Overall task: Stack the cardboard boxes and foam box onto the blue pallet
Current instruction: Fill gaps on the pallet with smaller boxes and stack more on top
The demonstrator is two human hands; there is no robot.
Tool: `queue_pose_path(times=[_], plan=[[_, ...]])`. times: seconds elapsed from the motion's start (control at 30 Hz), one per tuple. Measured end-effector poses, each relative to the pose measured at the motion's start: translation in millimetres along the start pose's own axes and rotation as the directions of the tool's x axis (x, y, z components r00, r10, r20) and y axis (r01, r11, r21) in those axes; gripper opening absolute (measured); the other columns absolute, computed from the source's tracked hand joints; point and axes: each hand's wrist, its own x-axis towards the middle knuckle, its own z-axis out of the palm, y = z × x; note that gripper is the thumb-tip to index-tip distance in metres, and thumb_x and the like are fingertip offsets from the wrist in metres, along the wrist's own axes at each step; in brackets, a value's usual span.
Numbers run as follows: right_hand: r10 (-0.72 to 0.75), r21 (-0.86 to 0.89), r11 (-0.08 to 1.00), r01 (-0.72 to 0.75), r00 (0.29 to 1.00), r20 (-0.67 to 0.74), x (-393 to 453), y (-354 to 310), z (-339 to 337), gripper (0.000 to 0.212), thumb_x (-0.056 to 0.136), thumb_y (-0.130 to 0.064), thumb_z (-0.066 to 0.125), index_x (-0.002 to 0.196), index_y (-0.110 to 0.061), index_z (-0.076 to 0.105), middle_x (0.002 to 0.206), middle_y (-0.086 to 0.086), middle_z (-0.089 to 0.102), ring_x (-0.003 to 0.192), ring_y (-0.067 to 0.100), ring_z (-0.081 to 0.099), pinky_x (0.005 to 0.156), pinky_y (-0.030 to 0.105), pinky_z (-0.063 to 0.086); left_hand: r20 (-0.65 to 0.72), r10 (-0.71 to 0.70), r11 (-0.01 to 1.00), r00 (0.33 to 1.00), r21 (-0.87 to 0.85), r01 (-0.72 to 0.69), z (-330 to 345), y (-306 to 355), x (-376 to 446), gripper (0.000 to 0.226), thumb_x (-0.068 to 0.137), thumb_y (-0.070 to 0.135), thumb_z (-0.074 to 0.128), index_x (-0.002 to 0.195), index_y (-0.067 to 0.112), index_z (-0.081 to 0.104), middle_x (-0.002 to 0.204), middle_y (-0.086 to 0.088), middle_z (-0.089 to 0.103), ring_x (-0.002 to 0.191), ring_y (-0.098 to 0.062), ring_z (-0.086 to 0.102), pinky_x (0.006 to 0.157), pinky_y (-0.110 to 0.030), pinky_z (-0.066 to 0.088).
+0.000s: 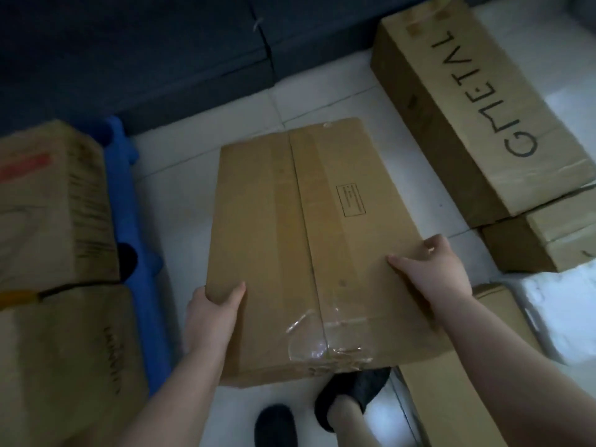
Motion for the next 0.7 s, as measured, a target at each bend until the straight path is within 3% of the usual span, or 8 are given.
queue_pose_path(times=[0.13,0.23,0.4,0.53,0.7], plan=[[-0.106,-0.048,0.993,0.108,0.993,0.05,-117.1,-32.1,-63.9,0.065,0.07,-0.049,0.073,0.12,-0.023,0.039,0.096,0.0,0.047,0.084,0.028,0.053,0.066,0.036,0.045,-0.032,-0.124,0.992,0.992,-0.043,0.122,-114.2,5.8,-94.6,0.064,0.075,0.059,0.061,0.124,0.021,0.048,0.106,0.002,0.057,0.097,-0.024,0.056,0.086,-0.04,0.049],[-0.171,-0.033,0.984,0.175,0.981,0.097,-197.8,-54.9,-105.2,0.063,0.069,-0.045,0.075,0.116,-0.02,0.041,0.093,0.001,0.05,0.079,0.025,0.049,0.065,0.036,0.045,-0.07,-0.203,0.977,0.977,-0.084,0.197,-193.8,9.3,-156.9,0.058,0.076,0.058,0.061,0.12,0.022,0.05,0.092,0.008,0.052,0.093,-0.024,0.057,0.082,-0.036,0.048],[-0.324,-0.053,0.938,0.341,0.923,0.21,-302.1,-110.2,-140.1,0.061,0.069,-0.043,0.075,0.113,-0.019,0.04,0.097,0.004,0.057,0.086,0.031,0.058,0.07,0.039,0.051,-0.204,-0.178,0.977,0.963,-0.156,0.147,-306.2,7.5,-247.3,0.068,0.078,0.059,0.056,0.133,0.019,0.046,0.124,-0.002,0.059,0.11,-0.027,0.057,0.088,-0.04,0.049],[-0.423,0.064,0.904,0.423,0.86,0.286,-361.4,-135.1,-138.2,0.058,0.069,-0.04,0.077,0.11,-0.021,0.04,0.095,0.002,0.055,0.075,0.021,0.052,0.057,0.029,0.04,-0.359,-0.212,0.966,0.909,-0.215,0.141,-370.7,-4.7,-293.9,0.06,0.079,0.057,0.056,0.124,0.018,0.05,0.119,-0.004,0.061,0.105,-0.029,0.058,0.077,-0.034,0.044],[-0.507,0.165,0.862,0.48,0.8,0.321,-409.8,-159.7,-117.9,0.052,0.067,-0.039,0.078,0.099,-0.026,0.038,0.08,-0.009,0.052,0.071,0.017,0.053,0.07,0.038,0.047,-0.465,-0.232,0.951,0.854,-0.291,0.1,-424.0,-28.9,-324.6,0.043,0.076,0.055,0.057,0.106,0.024,0.055,0.099,0.005,0.058,0.092,-0.022,0.057,0.072,-0.032,0.041]])
